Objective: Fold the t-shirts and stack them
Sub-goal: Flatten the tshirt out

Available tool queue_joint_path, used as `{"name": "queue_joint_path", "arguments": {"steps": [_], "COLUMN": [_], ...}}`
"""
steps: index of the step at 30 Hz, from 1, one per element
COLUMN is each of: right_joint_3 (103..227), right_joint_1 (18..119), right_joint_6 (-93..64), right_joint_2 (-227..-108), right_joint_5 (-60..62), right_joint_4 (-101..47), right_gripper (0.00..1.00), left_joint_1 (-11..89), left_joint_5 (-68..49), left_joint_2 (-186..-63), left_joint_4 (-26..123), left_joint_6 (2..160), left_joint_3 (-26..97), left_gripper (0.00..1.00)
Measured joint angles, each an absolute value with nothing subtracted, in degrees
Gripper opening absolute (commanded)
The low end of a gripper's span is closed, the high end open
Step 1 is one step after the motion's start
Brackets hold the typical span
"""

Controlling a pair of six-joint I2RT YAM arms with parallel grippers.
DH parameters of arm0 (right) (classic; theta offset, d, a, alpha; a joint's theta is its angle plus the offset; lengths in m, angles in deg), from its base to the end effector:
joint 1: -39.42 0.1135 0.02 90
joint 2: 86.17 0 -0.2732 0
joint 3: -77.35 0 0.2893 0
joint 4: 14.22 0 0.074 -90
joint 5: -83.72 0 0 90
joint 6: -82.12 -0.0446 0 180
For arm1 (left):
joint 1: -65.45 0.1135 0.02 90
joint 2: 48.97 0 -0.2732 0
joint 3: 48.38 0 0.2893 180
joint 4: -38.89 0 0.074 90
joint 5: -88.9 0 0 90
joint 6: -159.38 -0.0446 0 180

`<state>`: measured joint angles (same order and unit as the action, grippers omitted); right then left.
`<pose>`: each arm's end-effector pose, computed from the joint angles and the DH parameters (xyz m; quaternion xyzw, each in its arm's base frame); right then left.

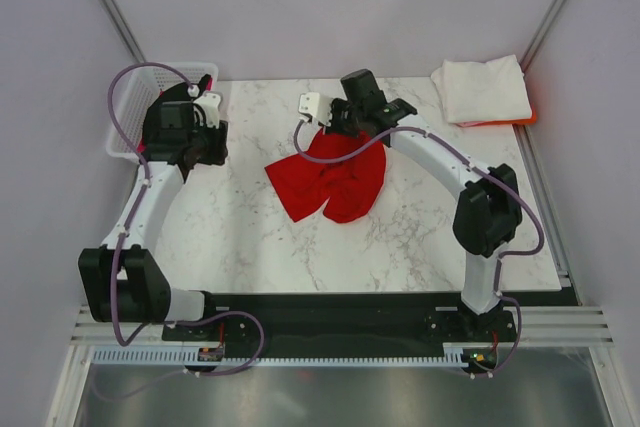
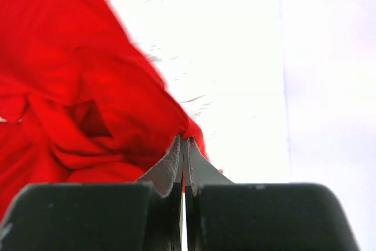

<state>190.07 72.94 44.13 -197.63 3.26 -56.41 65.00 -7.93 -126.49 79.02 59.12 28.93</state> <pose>0.4114 0.2813 0.2968 -0.6409 0.6421 0.0082 0.4206 0.3404 -0.0080 0.3026 0.1095 0.8997 -0.0180 0.4223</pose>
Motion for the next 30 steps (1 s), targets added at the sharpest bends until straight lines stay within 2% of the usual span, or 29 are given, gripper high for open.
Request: {"name": "queue_joint_path", "arguments": {"steps": [5, 11, 14, 16, 20, 30], "right_joint_3": [191.18, 190.94, 190.61, 189.76, 187.29, 184.38], "right_joint_1": [72.94, 72.59, 71.69, 70.88, 69.57, 68.39], "right_joint_6": [43.13, 41.86, 41.05, 40.44, 39.67, 38.49], "right_joint_2": [-193.82, -192.99, -192.9, -192.53, -191.31, -188.6], "right_joint_5": [1.03, -3.26, -5.07, -5.9, -7.19, -8.31], "right_joint_4": [-55.49, -55.52, -55.47, -55.47, -55.49, -55.49], "right_gripper": [0.0, 0.0, 0.0, 0.0, 0.0, 0.0], "left_joint_1": [62.12, 46.42, 40.48, 39.41, 40.7, 38.75], "left_joint_5": [-7.27, -9.81, -11.9, -12.17, -12.25, -13.74], "left_joint_2": [-128.57, -131.47, -135.87, -140.63, -148.17, -151.56], "left_joint_4": [79.07, 79.13, 80.05, 81.34, 82.13, 83.33], "left_joint_6": [57.87, 52.74, 51.71, 51.71, 51.73, 51.71], "left_joint_3": [30.29, 30.75, 31.71, 34.2, 39.53, 44.63], "left_gripper": [0.53, 0.49, 0.42, 0.37, 0.38, 0.4]}}
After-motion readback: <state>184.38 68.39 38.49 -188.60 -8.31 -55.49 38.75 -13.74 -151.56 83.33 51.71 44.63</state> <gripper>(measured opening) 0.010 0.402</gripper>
